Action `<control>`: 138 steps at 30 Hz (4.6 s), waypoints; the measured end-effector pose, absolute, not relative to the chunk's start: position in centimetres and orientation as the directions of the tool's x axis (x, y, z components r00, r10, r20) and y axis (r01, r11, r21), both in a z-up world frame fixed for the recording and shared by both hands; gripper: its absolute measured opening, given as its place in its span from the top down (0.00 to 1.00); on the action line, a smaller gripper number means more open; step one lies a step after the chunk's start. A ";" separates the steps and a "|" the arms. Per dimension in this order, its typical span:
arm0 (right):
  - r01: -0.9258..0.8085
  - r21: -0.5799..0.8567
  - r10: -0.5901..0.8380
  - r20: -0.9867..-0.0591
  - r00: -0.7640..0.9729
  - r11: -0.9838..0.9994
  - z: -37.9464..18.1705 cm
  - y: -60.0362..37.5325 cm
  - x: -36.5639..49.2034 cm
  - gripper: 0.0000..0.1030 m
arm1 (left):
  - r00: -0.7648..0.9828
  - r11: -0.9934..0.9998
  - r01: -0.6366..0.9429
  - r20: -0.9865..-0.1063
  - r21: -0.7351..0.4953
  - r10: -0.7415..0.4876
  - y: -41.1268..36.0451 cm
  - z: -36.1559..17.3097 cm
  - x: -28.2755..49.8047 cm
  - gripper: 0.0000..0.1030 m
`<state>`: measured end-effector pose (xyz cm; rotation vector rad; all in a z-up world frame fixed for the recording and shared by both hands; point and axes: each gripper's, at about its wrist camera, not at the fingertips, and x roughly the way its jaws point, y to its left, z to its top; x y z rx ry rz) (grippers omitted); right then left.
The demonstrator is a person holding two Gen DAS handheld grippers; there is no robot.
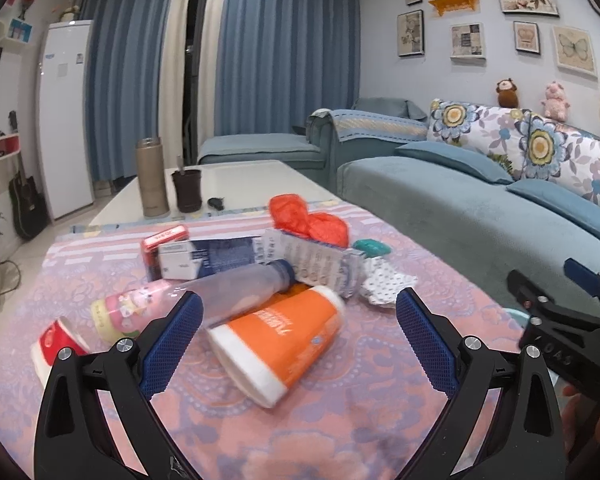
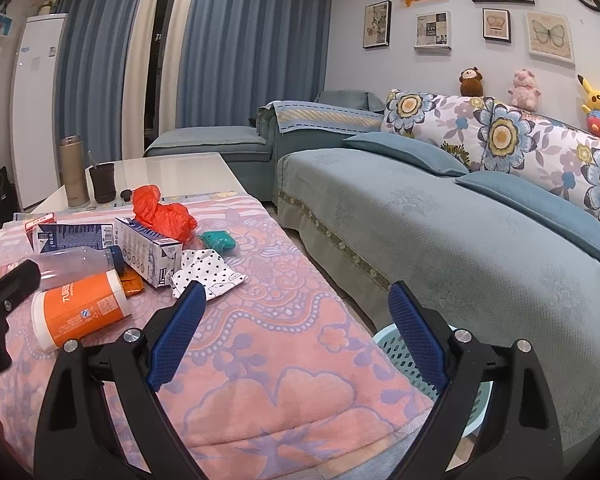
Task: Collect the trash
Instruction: 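Grasp the orange paper cup with the left tool, then carry the orange cup with the left tool while the right tool drops the polka-dot tissue in the basket, then lower the orange cup into the blue basket and open the left tool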
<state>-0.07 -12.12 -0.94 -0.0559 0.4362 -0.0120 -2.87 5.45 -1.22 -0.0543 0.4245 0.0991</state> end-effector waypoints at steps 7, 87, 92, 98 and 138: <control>-0.024 -0.067 -0.008 -0.442 0.897 0.997 -1.7 -12.0 0.6 0.16 | 0.829 0.975 -0.173 -0.556 -0.142 0.066 12.1 -3.7 -2.7 0.09; -0.327 0.073 0.274 -0.732 0.624 0.942 -6.9 -5.3 14.4 0.93 | 0.749 0.961 0.061 -0.624 -0.271 -0.224 7.3 -7.0 3.1 0.43; -0.285 0.119 0.290 -0.660 0.693 0.951 -3.5 -10.0 12.3 0.97 | 0.784 0.956 0.151 -0.558 -0.252 -0.271 4.3 -3.6 3.0 0.43; -0.142 0.144 0.199 -0.569 0.798 0.979 0.6 -18.6 10.0 0.97 | 0.787 0.935 0.287 -0.506 -0.206 -0.353 -2.0 0.4 4.8 0.43; 0.292 0.201 -0.004 -0.818 0.575 0.935 -11.8 -36.8 9.0 0.68 | 0.595 0.866 0.418 -0.639 -0.273 -0.488 -15.5 -5.1 10.3 0.34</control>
